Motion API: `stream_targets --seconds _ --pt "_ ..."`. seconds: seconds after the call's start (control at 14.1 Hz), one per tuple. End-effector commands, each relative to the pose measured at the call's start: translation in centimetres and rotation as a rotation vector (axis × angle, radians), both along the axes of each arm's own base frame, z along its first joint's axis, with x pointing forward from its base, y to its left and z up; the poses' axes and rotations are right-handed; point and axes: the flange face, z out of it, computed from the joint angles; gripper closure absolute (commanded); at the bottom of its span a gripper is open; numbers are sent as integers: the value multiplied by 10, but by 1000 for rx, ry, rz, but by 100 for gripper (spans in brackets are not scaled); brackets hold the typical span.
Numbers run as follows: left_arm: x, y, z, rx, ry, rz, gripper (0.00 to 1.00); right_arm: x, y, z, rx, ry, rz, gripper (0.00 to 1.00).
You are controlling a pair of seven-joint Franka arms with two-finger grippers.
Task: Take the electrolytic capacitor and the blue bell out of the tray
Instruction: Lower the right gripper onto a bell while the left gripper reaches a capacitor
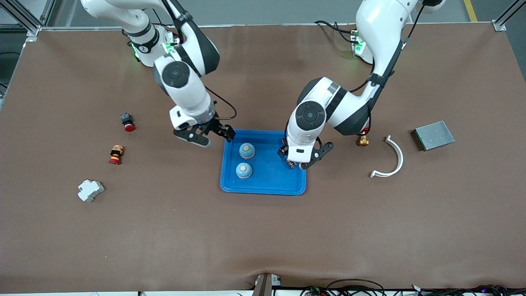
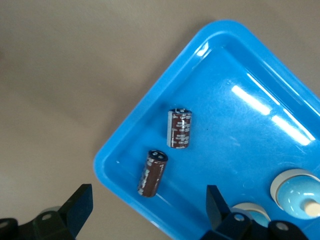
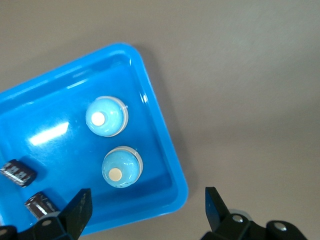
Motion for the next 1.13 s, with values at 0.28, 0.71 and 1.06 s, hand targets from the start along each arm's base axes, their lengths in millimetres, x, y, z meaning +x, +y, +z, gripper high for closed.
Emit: stream_targets --seconds 0.28,0.71,1.06 --pt "8 -7 -36 -23 -35 14 0 12 59 -55 -34 24 -32 0" --pt "18 -1 -65 -13 -75 -6 0 23 79 -102 -106 3 -51 0" --pt "22 -2 -90 -14 -121 -30 0 24 80 -125 -122 18 -47 0"
